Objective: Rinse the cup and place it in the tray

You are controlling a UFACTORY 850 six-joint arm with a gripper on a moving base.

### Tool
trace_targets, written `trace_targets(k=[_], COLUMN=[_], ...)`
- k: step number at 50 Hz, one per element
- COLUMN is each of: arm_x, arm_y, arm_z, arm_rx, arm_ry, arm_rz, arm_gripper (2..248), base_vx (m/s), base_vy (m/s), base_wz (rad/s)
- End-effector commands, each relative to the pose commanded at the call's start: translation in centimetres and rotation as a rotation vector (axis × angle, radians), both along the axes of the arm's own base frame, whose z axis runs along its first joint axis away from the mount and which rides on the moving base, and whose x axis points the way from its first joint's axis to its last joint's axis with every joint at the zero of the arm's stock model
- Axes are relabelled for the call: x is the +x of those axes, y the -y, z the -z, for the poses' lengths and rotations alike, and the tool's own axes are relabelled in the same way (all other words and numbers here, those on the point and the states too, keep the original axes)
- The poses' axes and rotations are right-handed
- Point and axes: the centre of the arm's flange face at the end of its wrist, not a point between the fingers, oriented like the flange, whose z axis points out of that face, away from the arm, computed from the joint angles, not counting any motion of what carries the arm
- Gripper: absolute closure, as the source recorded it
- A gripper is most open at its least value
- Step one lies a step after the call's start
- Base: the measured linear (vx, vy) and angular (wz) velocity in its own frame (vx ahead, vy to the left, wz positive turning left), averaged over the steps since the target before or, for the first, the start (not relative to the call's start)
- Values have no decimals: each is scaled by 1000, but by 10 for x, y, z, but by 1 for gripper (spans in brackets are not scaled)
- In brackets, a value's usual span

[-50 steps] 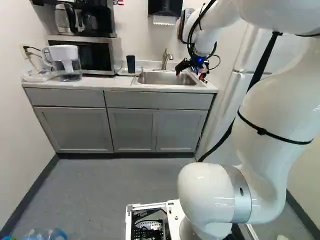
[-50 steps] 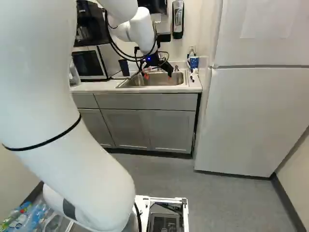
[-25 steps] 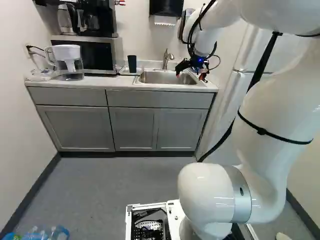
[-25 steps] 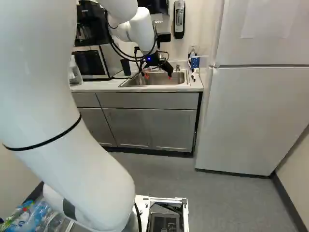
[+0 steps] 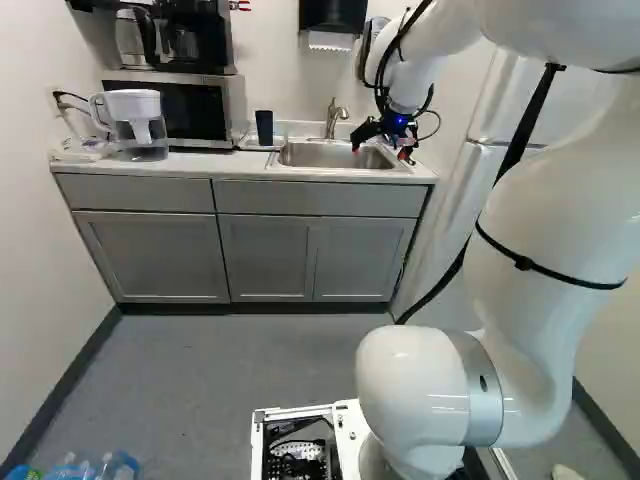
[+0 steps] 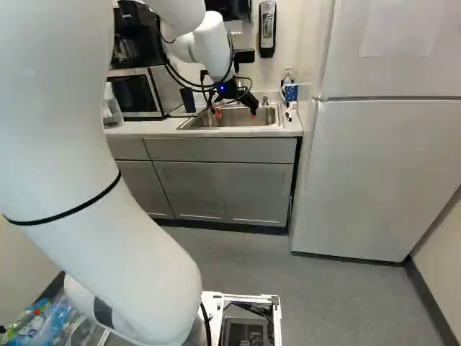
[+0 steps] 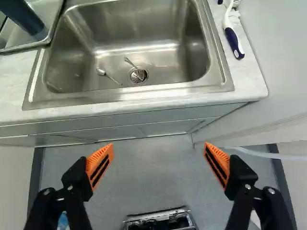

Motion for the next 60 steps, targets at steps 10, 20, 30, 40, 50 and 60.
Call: trace_targets(k=[10,20,30,40,50,60], arm_x=[-2,-5,-9,-14,-21,-31], arm_y=[-2,-5,-8,-13,-18,-25], arm_z=[5,13,23,35,50,67], arm_rx=[-3,-7,-12,-18,-25,-33], arm_ry=[10,25,45,69,99,134], arm_rz=[-2,-4,-7,-12,-17,-25], arm_gripper=[3,3,3,3,3,3], base_vx=[0,0,0,0,0,0], base_vy=[0,0,0,0,0,0], base_wz=[0,0,0,0,0,0])
